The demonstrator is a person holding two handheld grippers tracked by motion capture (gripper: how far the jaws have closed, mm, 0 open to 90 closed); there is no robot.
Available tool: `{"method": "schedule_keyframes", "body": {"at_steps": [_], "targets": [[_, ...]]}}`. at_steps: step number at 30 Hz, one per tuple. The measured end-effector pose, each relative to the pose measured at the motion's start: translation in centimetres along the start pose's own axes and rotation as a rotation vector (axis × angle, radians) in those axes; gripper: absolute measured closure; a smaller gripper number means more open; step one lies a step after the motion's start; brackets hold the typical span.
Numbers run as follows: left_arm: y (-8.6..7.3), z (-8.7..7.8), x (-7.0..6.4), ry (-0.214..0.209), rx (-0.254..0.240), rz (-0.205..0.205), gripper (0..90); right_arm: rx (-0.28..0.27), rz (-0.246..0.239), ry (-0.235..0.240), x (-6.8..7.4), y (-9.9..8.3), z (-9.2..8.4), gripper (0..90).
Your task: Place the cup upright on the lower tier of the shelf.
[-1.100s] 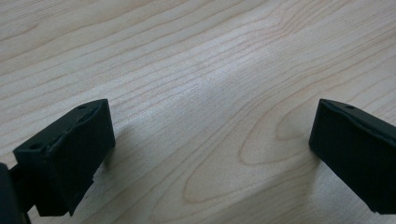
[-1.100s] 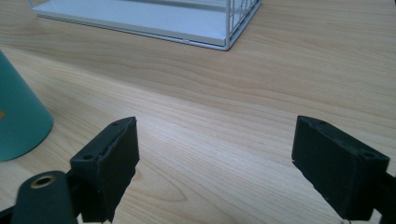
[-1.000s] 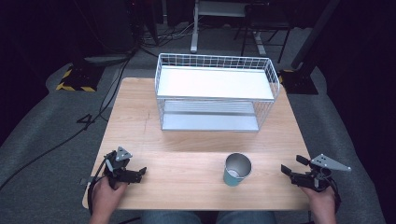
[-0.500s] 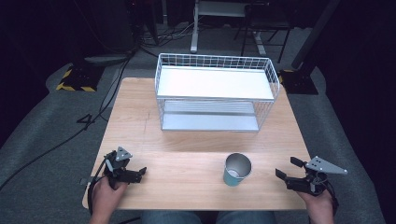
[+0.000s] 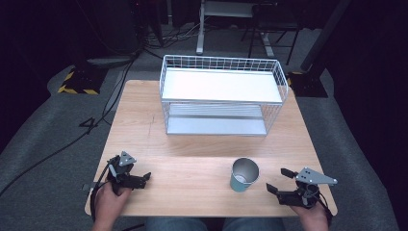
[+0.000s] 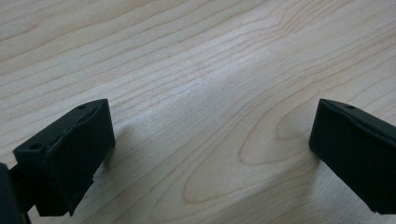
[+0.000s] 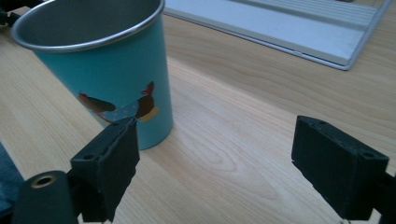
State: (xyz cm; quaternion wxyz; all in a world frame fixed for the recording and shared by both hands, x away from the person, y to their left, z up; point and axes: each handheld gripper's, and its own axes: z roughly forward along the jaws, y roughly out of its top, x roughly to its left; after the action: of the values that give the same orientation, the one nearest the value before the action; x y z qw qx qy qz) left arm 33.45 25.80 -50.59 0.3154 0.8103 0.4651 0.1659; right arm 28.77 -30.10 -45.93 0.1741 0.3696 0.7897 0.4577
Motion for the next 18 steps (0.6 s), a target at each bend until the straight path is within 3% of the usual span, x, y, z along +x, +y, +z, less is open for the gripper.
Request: {"method": "schedule_keyframes", "body": {"at_steps": [18], "targets": [[0.0,0.0,0.0,0.001,0.001,0.002,0.6,-0.008,-0.044,0.076,3.4,0.3,2.5,14.8]]}}
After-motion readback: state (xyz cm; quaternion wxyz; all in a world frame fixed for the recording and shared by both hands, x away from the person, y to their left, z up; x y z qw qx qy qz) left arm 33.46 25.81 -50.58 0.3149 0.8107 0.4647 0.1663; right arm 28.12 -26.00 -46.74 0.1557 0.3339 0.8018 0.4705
